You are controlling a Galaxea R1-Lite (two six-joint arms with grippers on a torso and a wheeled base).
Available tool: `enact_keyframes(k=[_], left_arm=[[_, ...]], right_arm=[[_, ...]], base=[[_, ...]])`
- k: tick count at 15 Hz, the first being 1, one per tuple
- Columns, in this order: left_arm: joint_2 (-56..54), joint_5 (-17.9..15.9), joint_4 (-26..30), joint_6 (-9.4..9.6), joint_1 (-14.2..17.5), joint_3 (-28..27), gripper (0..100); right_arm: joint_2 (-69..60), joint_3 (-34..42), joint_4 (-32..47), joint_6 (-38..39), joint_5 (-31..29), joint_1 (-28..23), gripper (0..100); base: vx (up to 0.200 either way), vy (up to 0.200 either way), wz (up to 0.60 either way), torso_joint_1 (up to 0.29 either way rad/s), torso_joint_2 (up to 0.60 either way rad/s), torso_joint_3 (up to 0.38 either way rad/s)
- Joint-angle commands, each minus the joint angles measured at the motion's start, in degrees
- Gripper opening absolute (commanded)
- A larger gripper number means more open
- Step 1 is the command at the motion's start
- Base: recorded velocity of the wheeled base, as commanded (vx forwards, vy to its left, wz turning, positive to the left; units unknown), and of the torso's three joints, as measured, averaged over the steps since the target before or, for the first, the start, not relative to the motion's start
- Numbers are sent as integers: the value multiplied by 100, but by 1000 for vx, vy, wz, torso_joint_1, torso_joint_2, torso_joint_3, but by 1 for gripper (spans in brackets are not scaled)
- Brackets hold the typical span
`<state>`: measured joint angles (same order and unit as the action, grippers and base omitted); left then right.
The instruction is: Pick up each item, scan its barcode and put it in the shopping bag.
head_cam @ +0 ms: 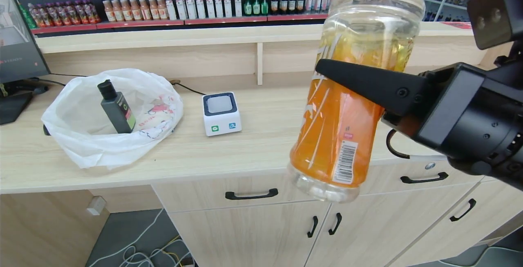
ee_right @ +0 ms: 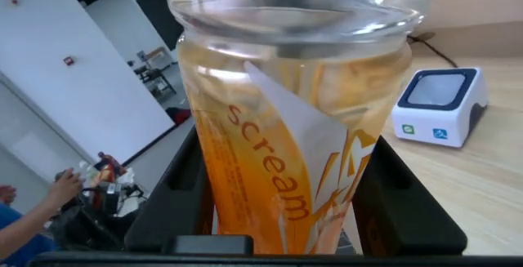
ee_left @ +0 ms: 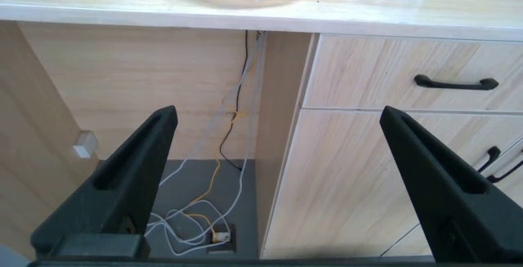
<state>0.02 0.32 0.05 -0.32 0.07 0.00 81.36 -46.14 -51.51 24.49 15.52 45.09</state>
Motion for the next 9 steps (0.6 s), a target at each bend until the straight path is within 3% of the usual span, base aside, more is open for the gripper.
enact_keyframes(k=[1,5,9], left_arm=[[-2,3,-5,-3,1,0,100],[-2,3,-5,-3,1,0,100],[-2,3,-5,-3,1,0,100]], right_arm=[[99,-26,9,82,4,87,0],[126,-211,0,557,21,316,0],[240,-413,9,548,39,483,0]], base=[[0,0,0,0,0,0],[0,0,0,0,0,0],[0,0,0,0,0,0]])
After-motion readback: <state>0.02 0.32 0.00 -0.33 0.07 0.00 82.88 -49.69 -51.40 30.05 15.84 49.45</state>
